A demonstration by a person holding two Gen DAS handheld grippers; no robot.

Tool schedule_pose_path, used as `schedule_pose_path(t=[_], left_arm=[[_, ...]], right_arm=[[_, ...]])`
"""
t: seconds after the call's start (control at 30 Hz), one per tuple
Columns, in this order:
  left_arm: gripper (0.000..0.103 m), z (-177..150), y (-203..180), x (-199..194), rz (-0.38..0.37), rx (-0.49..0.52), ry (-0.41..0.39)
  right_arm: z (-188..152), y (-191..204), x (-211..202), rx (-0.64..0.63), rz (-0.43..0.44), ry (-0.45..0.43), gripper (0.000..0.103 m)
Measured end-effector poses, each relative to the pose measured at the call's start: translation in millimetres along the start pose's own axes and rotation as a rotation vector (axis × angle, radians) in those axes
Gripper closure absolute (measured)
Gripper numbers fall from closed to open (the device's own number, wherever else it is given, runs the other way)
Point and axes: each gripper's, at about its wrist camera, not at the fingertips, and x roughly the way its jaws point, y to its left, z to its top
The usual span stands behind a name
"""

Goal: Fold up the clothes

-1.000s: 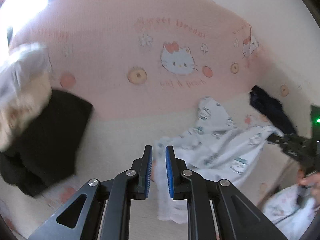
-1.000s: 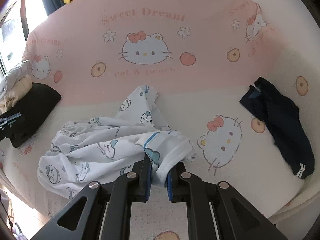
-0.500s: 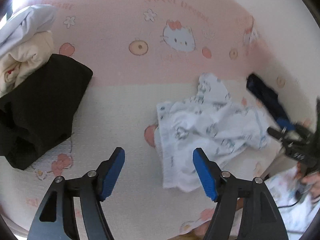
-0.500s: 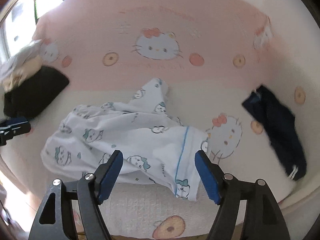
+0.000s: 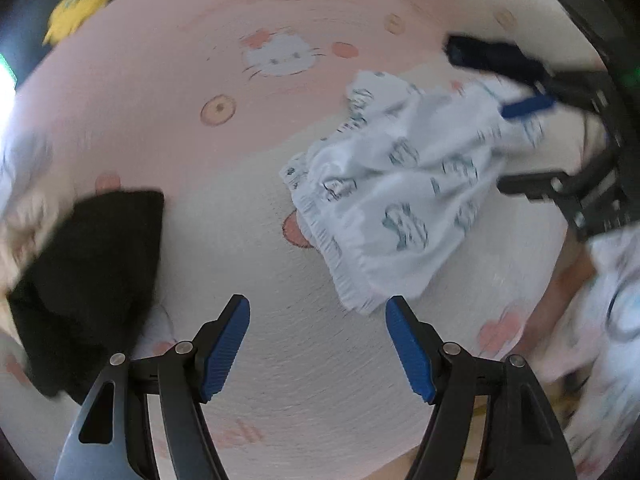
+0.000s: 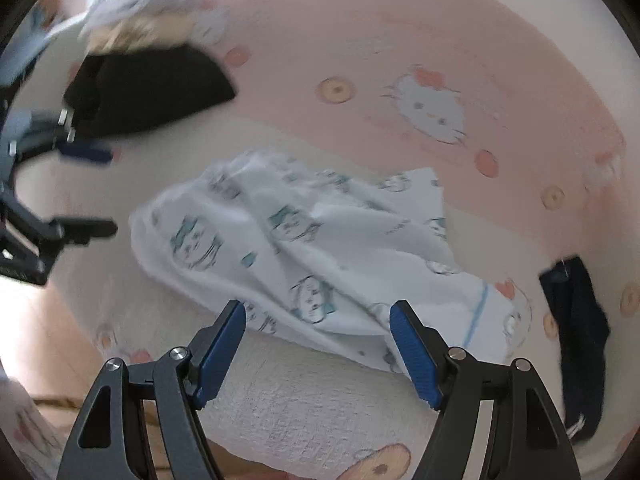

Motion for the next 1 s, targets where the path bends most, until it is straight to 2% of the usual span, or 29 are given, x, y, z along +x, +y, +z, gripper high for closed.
schedule_pose_path(t=[0.1, 0.23, 0.33, 0.43, 0.5, 0.57, 0.67, 0.8, 0.9, 0.93, 0.97, 1.0], left_arm=[[0.034, -10.4, -16.9, 2.6, 0.066, 0.188, -0.018], [0.034, -24.3, -39.6, 12.9, 0.181, 0.426, -0.031], [0.034, -31.2, -52.6, 19.2, 0.223, 0.554, -0.044], [0.034, -36.0, -65.0, 28.9, 0.307, 0.689, -0.071], [0.034, -36.6, -70.1, 35.2, 0.352, 0.750, -0.087], [0.034, -34.1, -71.5, 39.2, 0.348, 0.771, -0.100], [0.034, -33.9, -76.6, 41.2, 0.383, 0.842, -0.154], [0.034, -40.4, -88.2, 48.7, 0.441, 0.984, -0.201], [0.035, -42.1, -94.7, 51.4, 0.442, 1.038, -0.230], [0.043, -38.5, -95.6, 50.6, 0.415, 1.026, -0.221], [0.059, -31.8, -95.8, 49.8, 0.362, 0.995, -0.189], [0.066, -25.2, -94.1, 50.0, 0.329, 0.956, -0.165]], right_arm=[[-5.6, 19.5, 7.8, -0.133, -0.037, -0.002, 0.029], [-17.9, 48.6, 16.3, -0.361, -0.153, -0.030, 0.029], [-28.0, 59.7, 25.5, -0.489, -0.224, -0.014, 0.029], [-41.0, 59.4, 34.3, -0.627, -0.310, 0.008, 0.029], [-50.0, 58.1, 39.5, -0.720, -0.360, 0.021, 0.029], [-60.2, 54.6, 43.8, -0.811, -0.394, 0.027, 0.029], [-78.3, 47.0, 53.2, -0.945, -0.457, 0.029, 0.029], [-82.7, 42.5, 58.8, -0.962, -0.490, -0.008, 0.029], [-75.0, 39.3, 60.2, -0.922, -0.474, -0.017, 0.030], [-71.7, 37.7, 60.7, -0.907, -0.463, -0.017, 0.031], [-67.1, 33.9, 61.7, -0.869, -0.430, -0.004, 0.041], [-61.9, 28.9, 63.0, -0.820, -0.386, 0.014, 0.055]])
